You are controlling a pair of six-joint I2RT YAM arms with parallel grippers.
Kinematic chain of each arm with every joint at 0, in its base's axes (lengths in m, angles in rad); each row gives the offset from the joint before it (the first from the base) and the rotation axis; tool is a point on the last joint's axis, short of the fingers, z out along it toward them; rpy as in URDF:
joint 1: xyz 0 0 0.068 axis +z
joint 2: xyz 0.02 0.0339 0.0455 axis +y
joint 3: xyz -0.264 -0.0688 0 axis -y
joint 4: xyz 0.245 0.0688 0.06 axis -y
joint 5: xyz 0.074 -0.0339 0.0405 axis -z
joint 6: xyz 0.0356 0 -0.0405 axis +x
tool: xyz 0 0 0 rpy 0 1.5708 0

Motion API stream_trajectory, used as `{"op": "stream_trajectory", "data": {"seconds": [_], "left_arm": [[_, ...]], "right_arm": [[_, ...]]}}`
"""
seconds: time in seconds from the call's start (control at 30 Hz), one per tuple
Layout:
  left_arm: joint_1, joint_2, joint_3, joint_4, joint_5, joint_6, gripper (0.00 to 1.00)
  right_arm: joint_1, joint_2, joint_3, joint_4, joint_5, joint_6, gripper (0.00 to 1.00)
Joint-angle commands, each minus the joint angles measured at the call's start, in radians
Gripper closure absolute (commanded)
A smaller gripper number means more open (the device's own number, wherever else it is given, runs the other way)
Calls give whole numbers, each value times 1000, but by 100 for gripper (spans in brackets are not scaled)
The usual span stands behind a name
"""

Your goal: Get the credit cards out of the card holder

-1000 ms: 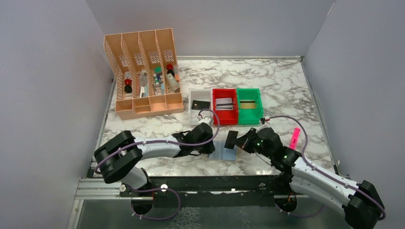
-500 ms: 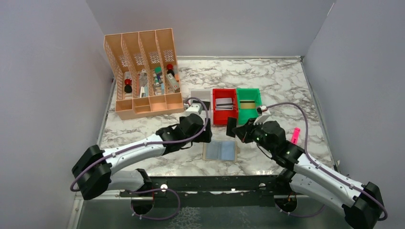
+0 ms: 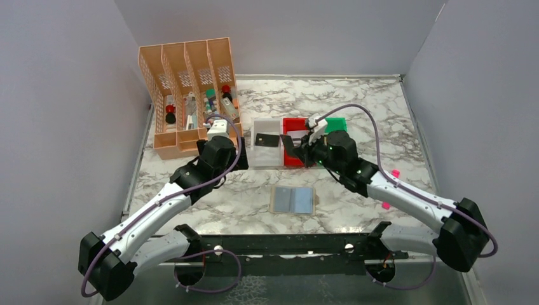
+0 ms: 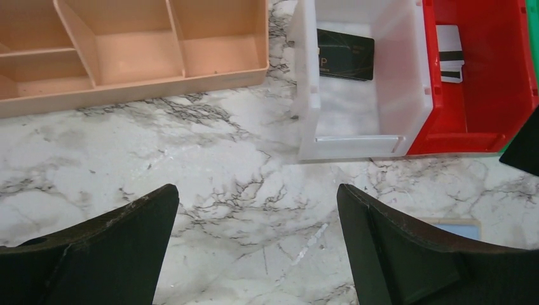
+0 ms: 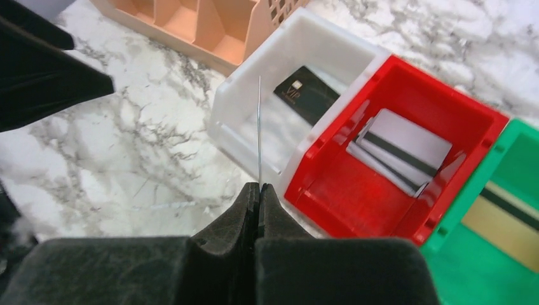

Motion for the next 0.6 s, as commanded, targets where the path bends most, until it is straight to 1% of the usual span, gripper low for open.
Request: {"op": "stream_trajectory", "data": {"seconds": [0.0, 0.23, 0.4, 0.5, 0.57], "left_arm": [[6, -49, -21, -41, -78, 77, 1], [6, -71, -17, -56, -101, 99, 1], [6, -89, -12, -84, -150, 92, 1], [6, -111, -13, -92, -173, 82, 1], [6, -129, -19, -94, -175, 75, 1]], "right_arm": [[17, 115, 106, 29, 2, -222, 99], [82, 308, 250, 3, -3, -502, 99], [121, 457, 376, -53, 90, -638, 99], [134, 547, 468, -84, 228, -677, 99], [137, 603, 513, -121, 270, -716, 99]]}}
